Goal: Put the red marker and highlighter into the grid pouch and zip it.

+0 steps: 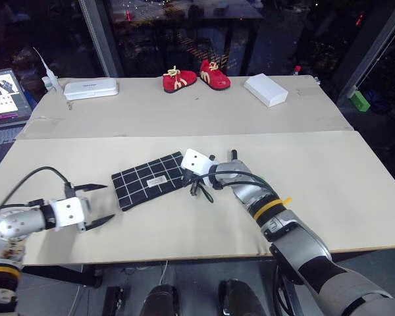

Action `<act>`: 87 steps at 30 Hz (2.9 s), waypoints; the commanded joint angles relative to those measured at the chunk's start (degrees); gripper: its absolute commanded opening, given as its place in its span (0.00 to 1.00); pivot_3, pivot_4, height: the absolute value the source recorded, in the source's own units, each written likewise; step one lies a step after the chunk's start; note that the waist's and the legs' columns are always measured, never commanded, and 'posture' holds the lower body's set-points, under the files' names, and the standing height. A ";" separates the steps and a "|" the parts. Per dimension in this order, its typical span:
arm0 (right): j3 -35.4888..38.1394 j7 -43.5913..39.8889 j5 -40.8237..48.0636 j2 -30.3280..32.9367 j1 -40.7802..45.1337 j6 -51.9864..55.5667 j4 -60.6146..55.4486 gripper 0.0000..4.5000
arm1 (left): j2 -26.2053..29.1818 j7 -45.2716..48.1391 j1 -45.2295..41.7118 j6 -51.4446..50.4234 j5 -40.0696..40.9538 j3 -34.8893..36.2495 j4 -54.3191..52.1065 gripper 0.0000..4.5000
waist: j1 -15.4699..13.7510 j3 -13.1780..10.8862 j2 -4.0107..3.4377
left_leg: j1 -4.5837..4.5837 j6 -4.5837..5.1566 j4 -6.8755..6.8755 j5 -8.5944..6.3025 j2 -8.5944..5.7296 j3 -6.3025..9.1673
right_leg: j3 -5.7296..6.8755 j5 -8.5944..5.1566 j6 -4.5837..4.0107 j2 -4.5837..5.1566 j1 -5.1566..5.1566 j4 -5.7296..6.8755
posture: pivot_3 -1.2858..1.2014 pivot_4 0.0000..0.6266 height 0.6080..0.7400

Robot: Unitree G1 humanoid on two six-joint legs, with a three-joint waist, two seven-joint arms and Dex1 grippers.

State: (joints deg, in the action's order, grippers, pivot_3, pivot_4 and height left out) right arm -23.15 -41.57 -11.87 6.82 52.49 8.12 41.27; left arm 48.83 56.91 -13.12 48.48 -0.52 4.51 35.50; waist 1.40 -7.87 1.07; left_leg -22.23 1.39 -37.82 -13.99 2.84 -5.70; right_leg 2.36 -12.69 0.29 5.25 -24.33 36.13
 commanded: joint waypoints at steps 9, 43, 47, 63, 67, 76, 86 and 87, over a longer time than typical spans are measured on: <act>0.97 -0.78 -0.46 -0.21 1.98 1.10 0.10 0.01 | -3.43 -4.98 -7.27 8.65 -4.45 -6.83 6.26 1.00 | -0.42 0.01 -0.01 | -0.04 0.01 0.00 -0.01 0.00 -0.06 | 0.01 0.00 0.01 -0.03 -0.04 -0.01 | 0.52 0.24 1.00; 2.38 -1.54 -0.09 2.47 -0.53 3.78 -3.87 0.00 | -5.46 -17.53 -20.99 22.23 -15.83 -15.96 27.39 0.85 | -0.62 0.01 0.00 | -0.08 0.02 -0.01 -0.01 -0.02 -0.09 | 0.06 0.00 0.03 -0.03 -0.05 -0.03 | 0.52 0.24 1.00; 2.38 -1.53 -0.12 3.03 -0.87 4.20 -4.24 0.00 | -4.63 -17.29 -21.21 23.87 -15.07 -16.61 29.16 0.52 | -0.52 0.01 0.00 | -0.08 0.02 -0.01 -0.01 -0.01 -0.09 | 0.08 0.00 0.03 -0.05 -0.06 -0.02 | 0.52 0.24 1.00; 4.07 -3.89 2.80 3.02 -1.24 5.43 -5.57 0.07 | -7.45 -2.27 -18.63 18.18 -1.50 -15.54 28.17 0.00 | 0.31 0.01 -0.01 | -0.08 0.06 -0.01 -0.04 0.03 -0.16 | 0.07 0.00 0.03 -0.02 -0.09 -0.03 | 0.52 0.24 1.00; 11.54 -7.64 12.36 1.75 0.47 14.84 -10.44 0.31 | -8.39 4.10 -16.95 11.48 4.82 -13.33 24.78 0.00 | 0.52 0.00 -0.01 | -0.09 0.09 -0.01 -0.05 0.03 -0.14 | 0.06 0.00 0.05 0.00 -0.07 -0.04 | 0.52 0.24 1.00; 20.78 -11.83 25.04 10.78 2.24 34.64 -25.27 0.71 | -9.99 7.29 -8.93 -22.19 22.85 -5.48 -5.43 0.00 | 0.67 -0.03 -0.03 | -0.45 0.11 -0.02 -0.06 0.04 0.62 | 0.23 0.06 0.13 -0.02 -0.17 -0.02 | 0.52 0.24 1.00; 15.86 -4.51 19.84 14.07 -5.26 30.39 -28.72 0.71 | -7.64 1.52 -1.88 -45.72 26.76 -1.07 -31.16 0.00 | 1.03 -0.07 -0.03 | -0.56 0.08 -0.03 -0.04 -0.02 0.69 | 0.15 0.05 0.14 -0.08 -0.30 -0.19 | 0.52 0.24 1.00; 15.99 -4.00 19.86 14.12 -5.29 30.29 -28.85 0.71 | -7.18 1.61 -1.48 -46.61 26.35 -0.84 -31.83 0.00 | 1.01 -0.07 -0.03 | -0.53 0.07 -0.03 -0.03 -0.03 0.69 | 0.13 0.05 0.14 -0.12 -0.31 -0.17 | 0.52 0.24 1.00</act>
State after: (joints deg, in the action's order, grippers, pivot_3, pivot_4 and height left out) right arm -8.23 -46.45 7.87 20.64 46.22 39.87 15.14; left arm 40.40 59.15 -14.87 3.54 24.87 1.44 6.49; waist 2.41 -7.93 1.05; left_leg -22.74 1.46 -37.85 -14.02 2.81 -5.02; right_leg 2.49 -12.64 0.43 5.10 -24.64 35.97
